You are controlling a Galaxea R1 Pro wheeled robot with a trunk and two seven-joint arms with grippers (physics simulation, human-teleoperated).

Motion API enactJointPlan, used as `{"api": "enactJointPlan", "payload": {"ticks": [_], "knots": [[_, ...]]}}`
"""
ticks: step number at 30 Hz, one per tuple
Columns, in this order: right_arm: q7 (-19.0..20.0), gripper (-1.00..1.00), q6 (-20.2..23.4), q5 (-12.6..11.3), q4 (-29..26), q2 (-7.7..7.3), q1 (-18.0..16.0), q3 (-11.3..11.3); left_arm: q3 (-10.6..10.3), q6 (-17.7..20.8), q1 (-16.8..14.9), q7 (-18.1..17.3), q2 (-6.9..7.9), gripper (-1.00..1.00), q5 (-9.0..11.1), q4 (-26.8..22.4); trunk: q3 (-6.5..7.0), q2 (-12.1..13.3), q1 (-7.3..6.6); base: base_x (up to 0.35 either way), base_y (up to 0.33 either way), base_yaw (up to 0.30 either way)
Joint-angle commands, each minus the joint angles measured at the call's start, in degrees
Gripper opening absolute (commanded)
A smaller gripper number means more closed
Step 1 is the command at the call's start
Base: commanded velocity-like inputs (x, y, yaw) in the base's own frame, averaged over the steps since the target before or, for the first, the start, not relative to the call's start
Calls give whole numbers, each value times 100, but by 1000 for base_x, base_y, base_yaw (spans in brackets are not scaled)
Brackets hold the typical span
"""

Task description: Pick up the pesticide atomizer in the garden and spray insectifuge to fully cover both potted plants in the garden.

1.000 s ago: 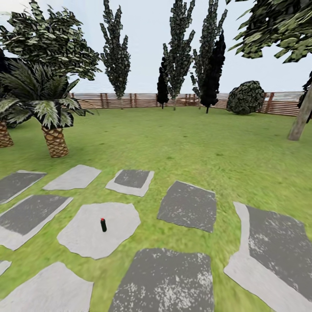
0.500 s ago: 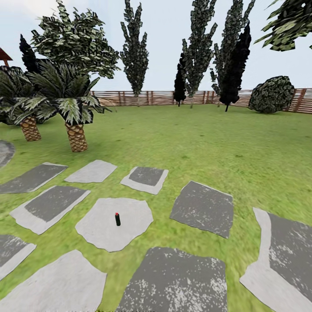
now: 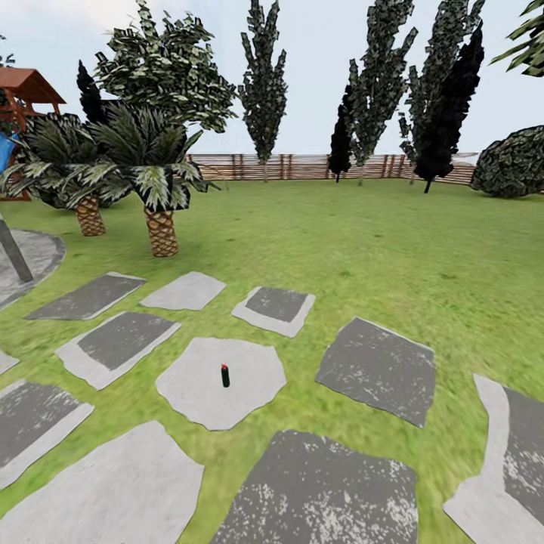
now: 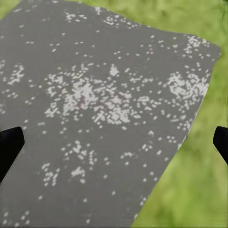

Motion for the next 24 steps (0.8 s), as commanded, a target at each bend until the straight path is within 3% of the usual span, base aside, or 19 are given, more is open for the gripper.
{"api": "enactJointPlan", "payload": {"ticks": [1, 24], "knots": [[-2, 100, -17, 2, 3, -1, -2, 0, 1, -19, -4, -5, 0, 100, 1, 6, -12, -2, 0, 147, -81, 204], [-11, 100, -17, -5, -16, 8, -2, -6, 2, -19, -4, -5, 0, 100, 1, 6, -168, -2, 0, 226, -186, 201]]}}
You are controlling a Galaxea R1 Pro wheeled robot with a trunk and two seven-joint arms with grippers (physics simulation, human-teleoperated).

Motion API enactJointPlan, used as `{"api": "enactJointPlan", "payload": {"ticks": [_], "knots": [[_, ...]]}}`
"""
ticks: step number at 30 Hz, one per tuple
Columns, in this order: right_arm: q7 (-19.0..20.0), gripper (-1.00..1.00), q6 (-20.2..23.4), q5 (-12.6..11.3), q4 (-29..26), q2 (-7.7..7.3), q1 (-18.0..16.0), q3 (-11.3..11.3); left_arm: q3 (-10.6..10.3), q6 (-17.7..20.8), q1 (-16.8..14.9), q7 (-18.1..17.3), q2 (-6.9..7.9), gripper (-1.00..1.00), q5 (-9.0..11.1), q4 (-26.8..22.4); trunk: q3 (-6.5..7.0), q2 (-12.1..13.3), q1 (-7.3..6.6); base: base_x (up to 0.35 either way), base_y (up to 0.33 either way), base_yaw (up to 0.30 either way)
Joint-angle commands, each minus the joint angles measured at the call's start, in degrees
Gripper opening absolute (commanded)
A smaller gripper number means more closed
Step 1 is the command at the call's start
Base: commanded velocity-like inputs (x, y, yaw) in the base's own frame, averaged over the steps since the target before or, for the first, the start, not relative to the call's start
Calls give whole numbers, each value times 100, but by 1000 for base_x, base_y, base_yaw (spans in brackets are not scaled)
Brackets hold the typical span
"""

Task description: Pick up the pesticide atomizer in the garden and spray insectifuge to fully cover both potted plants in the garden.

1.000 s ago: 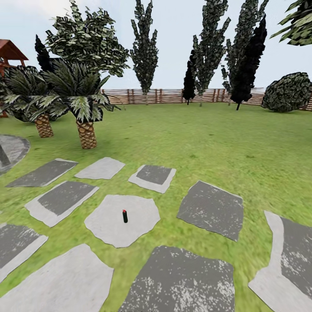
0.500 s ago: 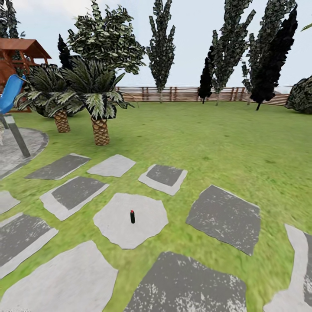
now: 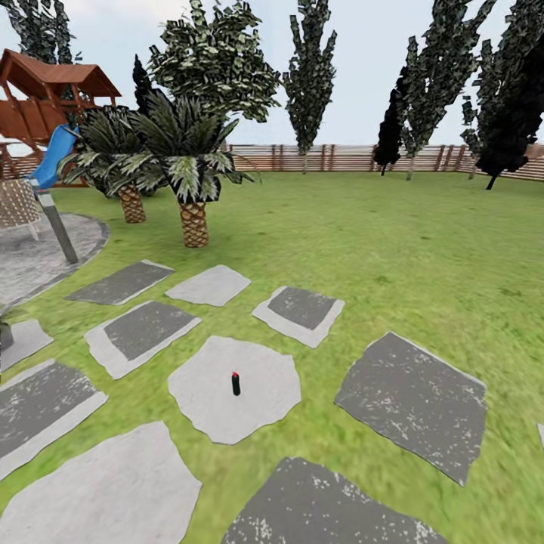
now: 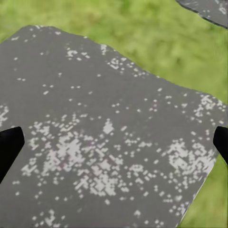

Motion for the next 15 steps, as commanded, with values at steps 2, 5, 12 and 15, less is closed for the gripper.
{"api": "enactJointPlan", "payload": {"ticks": [2, 5, 12, 15], "knots": [[-2, 100, -18, 2, 5, 0, -2, 1, 1, -20, -4, -5, 1, 100, 1, 5, -20, -2, 1, 232, -195, 179], [10, 100, -18, 6, 5, 0, -2, 8, 1, -19, -4, -5, 1, 100, 1, 5, -42, -2, 1, 232, -195, 179], [24, 100, -12, 8, 6, 0, -2, 14, -2, -19, -4, -5, 1, 100, 1, 5, -93, -2, 1, 232, -195, 177], [18, 100, -10, 8, 6, 0, -2, 14, -1, -19, -4, -5, 1, 100, 1, 5, -114, -2, 1, 232, -195, 184]]}}
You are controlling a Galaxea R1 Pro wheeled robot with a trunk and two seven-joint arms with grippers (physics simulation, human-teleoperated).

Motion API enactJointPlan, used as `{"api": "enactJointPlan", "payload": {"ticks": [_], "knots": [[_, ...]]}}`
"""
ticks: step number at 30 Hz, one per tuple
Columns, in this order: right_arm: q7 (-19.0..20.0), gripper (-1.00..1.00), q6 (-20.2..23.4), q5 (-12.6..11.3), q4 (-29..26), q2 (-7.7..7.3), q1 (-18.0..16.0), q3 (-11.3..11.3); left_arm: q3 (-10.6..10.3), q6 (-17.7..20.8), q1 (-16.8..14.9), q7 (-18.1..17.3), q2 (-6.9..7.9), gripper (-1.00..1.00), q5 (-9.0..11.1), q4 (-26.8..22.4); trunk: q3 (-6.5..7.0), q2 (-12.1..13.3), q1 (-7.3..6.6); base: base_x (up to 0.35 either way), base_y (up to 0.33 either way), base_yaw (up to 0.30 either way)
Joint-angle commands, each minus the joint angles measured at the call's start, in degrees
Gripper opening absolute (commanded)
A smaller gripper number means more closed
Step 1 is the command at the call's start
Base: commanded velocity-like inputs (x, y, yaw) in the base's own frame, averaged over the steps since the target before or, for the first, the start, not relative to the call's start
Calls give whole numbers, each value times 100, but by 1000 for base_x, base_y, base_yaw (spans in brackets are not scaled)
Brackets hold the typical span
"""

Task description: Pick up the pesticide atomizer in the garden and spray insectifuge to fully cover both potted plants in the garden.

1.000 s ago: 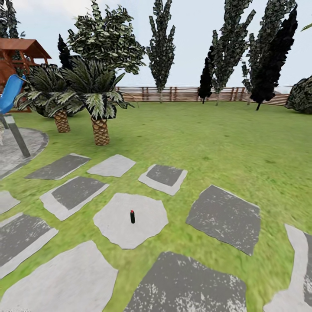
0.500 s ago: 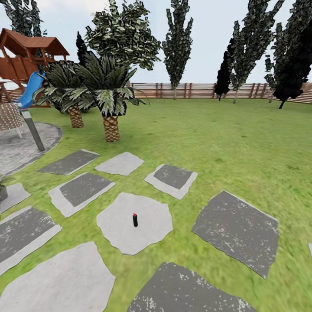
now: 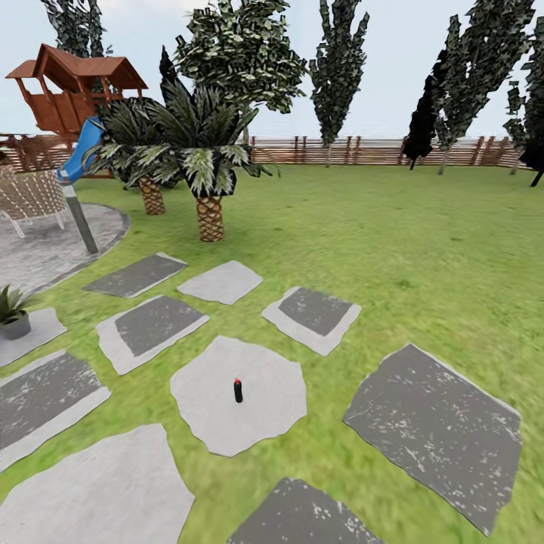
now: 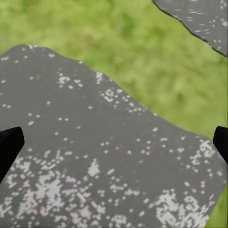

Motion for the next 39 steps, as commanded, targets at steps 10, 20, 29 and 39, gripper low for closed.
{"api": "enactJointPlan", "payload": {"ticks": [10, 20, 29, 39], "knots": [[34, 100, -20, -19, 4, -16, -2, -24, 3, -18, -4, -5, 1, 100, 1, 5, -43, -2, 1, 207, -224, 101], [47, 100, -34, -12, -7, -18, -2, -1, 3, -18, -4, -5, 1, 100, 1, 5, -44, -2, 1, 195, -235, 2], [33, 100, -35, 1, 4, -18, -2, 1, 3, -18, -4, -5, 1, 100, 1, 5, -61, -2, 1, 195, -235, 118], [31, 100, -35, 1, 11, -18, -2, 1, 3, -21, -4, -5, 1, 100, 1, 5, -96, -2, 1, 194, -234, 246]]}}
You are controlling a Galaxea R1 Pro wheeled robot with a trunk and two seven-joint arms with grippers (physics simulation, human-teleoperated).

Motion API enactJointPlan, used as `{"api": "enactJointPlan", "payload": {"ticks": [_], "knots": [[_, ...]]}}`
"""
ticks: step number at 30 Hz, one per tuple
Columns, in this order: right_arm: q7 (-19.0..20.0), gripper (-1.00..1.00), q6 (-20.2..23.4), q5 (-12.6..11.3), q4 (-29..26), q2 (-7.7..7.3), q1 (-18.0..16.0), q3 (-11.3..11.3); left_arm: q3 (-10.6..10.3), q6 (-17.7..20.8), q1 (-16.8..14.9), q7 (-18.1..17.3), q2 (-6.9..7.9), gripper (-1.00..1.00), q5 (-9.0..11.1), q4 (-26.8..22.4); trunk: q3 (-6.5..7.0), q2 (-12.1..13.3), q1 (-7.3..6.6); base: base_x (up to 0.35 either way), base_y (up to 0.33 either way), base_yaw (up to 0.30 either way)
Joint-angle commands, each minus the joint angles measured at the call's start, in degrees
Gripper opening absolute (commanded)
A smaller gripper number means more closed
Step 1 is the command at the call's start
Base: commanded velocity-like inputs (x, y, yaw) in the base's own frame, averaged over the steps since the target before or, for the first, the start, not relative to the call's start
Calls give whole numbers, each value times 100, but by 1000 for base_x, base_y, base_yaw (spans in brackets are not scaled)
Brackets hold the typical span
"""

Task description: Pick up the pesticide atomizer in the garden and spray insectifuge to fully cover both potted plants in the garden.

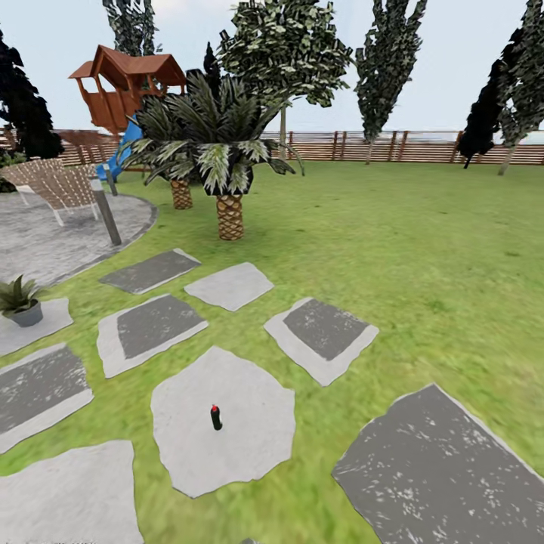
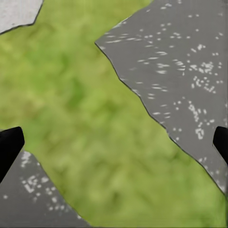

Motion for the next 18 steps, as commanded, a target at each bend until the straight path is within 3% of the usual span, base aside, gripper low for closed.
{"api": "enactJointPlan", "payload": {"ticks": [1, 18], "knots": [[2, 100, -18, 1, 5, -1, -2, 1, 1, -18, -4, -5, 0, 100, 1, 5, -8, -2, 1, 188, -234, 249], [1, 100, -18, 1, 6, -1, -2, 1, -3, -20, -4, -5, 0, 100, 1, 5, -68, -2, 1, 139, -228, 249]]}}
